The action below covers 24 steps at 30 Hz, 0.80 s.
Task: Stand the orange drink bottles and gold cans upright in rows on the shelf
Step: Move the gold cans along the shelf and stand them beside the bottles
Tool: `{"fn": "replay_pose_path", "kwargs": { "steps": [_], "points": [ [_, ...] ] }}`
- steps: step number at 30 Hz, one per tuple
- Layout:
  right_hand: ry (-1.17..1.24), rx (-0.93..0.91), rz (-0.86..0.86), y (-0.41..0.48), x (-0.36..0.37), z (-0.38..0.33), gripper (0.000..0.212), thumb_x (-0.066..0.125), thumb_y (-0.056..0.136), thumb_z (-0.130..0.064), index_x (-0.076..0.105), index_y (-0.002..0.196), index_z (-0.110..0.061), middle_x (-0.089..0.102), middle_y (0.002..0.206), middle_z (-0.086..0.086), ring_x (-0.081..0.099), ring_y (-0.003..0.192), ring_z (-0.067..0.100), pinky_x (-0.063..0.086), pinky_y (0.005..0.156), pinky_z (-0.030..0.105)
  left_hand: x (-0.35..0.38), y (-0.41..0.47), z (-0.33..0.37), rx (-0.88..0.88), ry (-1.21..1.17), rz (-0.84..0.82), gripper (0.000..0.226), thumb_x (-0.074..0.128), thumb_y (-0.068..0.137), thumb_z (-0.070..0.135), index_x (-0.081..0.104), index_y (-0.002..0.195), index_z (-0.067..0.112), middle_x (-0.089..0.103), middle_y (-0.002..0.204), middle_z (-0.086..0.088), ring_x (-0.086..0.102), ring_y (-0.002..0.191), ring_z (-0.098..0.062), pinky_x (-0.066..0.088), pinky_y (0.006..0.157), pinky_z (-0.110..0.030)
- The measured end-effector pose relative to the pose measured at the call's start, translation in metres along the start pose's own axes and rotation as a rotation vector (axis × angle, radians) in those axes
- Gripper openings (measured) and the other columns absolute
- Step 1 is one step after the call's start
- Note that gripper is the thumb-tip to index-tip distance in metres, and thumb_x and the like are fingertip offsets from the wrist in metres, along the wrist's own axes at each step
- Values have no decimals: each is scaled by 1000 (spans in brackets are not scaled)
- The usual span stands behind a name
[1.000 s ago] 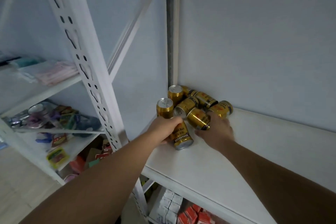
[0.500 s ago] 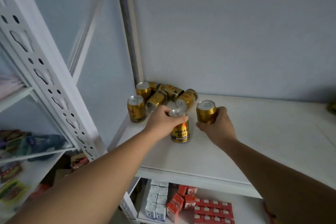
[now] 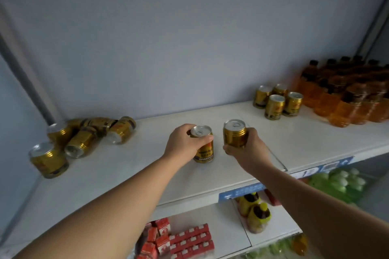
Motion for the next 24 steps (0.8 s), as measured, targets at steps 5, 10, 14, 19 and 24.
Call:
{"fn": "replay_pose_path", "kwargs": {
  "steps": [5,10,14,19,24],
  "points": [
    [-75,48,81,18,-90,66,69,86,69,-47,48,123,-26,61,101,-9,59,89,17,47,73,34,97,8,57,60,-20,-79,33,84,70,56,69,87,32,70,86,15,63,79,5,45,62,-18],
    [-91,95,134,40,-155,119,72,86,70,-46,49,128,-25,57,99,-12,56,89,16,44,70,33,175,13,98,95,-6,-119,33,83,69,60,64,83,37,68,85,18,63,80,3,45,62,-18],
    [-71,161,141,60,-181,153,68,87,69,-45,49,121,-25,57,101,-9,56,91,16,44,69,33,216,26,118,113,5,-112,32,82,69,61,60,82,42,66,84,21,61,78,9,45,62,-17],
    [-53,215,127,91,-189,181,67,87,70,-43,47,120,-23,59,109,-5,56,96,17,47,74,33,250,53,128,156,37,-140,38,80,69,65,60,93,44,63,88,26,56,84,21,41,63,-13],
    [-47,213,139,126,-192,199,77,89,69,-41,47,130,-20,63,122,1,59,105,21,45,79,32,280,86,132,203,54,-156,45,78,68,67,59,102,44,63,91,25,60,88,6,50,71,-19]
  ]
}}
Point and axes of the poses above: each hand's wrist, its own y-axis towards the middle knuckle, its own x-axis out of the palm, z = x × y, the point moved 6 cm from there along y, towards the middle knuckle
